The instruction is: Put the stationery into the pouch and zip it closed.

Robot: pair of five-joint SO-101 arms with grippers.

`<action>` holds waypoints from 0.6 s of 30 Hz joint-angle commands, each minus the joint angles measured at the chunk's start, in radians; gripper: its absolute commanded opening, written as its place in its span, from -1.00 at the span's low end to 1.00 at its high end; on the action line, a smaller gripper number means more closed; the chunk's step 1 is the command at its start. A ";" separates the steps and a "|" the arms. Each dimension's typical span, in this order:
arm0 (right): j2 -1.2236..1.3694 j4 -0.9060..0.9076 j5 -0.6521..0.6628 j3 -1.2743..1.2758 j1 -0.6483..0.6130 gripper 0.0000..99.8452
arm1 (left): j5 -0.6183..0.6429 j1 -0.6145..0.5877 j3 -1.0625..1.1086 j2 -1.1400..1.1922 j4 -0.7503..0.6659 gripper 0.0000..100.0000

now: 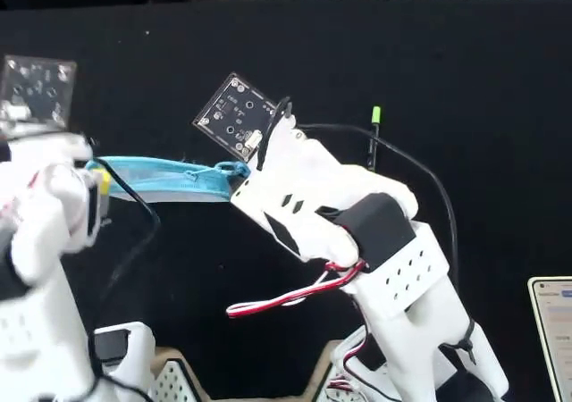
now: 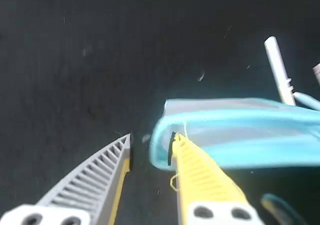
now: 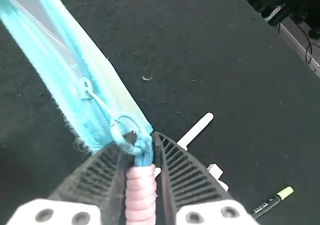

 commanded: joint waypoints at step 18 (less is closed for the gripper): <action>0.004 -0.015 -0.002 0.004 -0.005 -0.98 | 0.008 -0.035 -0.007 0.008 -0.032 -0.71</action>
